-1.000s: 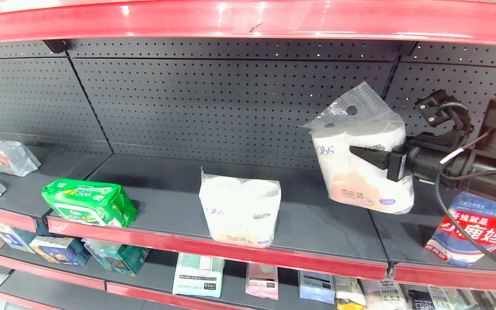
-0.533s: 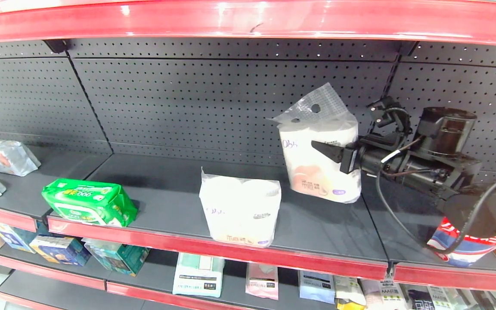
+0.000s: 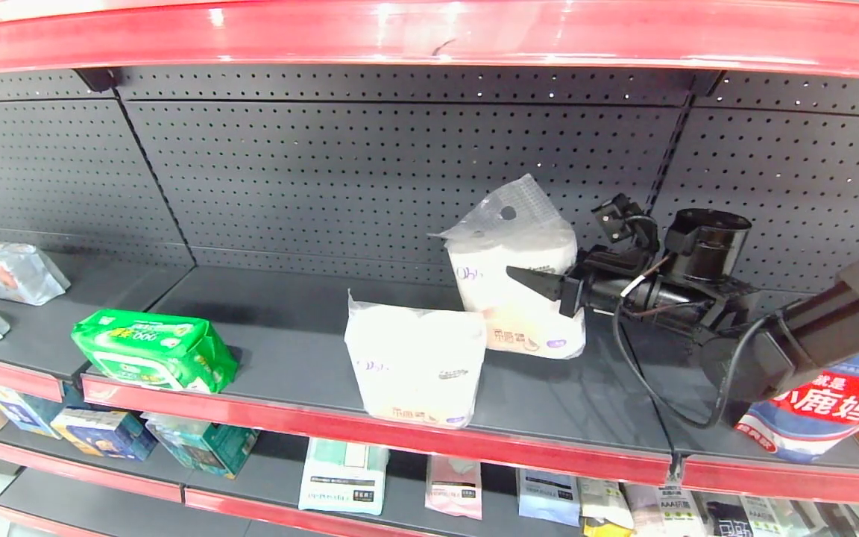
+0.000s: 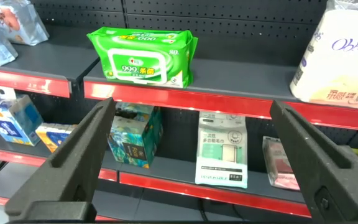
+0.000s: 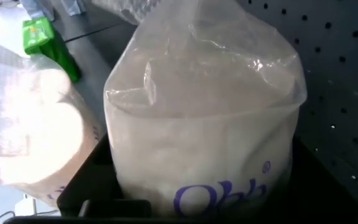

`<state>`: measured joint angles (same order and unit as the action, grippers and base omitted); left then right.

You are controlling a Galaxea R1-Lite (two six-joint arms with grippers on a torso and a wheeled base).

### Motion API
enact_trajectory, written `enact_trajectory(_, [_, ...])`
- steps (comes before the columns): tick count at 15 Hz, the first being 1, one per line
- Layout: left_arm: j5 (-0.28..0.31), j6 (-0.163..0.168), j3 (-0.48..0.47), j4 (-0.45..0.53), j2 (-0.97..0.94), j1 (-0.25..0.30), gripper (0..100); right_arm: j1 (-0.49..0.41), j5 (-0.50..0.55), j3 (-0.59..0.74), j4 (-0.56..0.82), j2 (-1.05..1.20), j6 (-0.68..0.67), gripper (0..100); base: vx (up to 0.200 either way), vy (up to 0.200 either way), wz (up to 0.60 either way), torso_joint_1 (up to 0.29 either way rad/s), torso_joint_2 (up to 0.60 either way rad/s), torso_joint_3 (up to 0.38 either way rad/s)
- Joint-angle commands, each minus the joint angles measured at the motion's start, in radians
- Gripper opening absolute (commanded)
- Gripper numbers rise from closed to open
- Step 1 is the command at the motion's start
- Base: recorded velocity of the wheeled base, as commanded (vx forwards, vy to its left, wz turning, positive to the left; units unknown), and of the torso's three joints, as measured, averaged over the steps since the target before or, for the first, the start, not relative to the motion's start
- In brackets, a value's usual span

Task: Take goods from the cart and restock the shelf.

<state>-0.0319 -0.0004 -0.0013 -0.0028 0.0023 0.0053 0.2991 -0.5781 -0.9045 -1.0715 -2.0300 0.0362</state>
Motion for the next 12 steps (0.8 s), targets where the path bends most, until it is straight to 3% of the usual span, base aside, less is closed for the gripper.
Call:
enact_trajectory(1, [0.0,-0.001,0.0,0.0,-0.001,0.001,100,-0.003,-0.025,-0.04,-0.053,-0.079,0.005,0,0.0,0.0,0.0,0.0,0.0,0.0])
enact_trajectory(9, [0.0,0.0,0.001,0.0,-0.001,0.001,100,0.02,-0.04,-0.28,-0.081,-0.256,-0.059,0,0.0,0.0,0.0,0.0,0.0,0.0])
enact_trajectory(12, [0.0,-0.001,0.0,0.0,-0.001,0.001,100,0.02,-0.072,-0.291,-0.081,-0.271,-0.061,0,0.0,0.0,0.0,0.0,0.0,0.0])
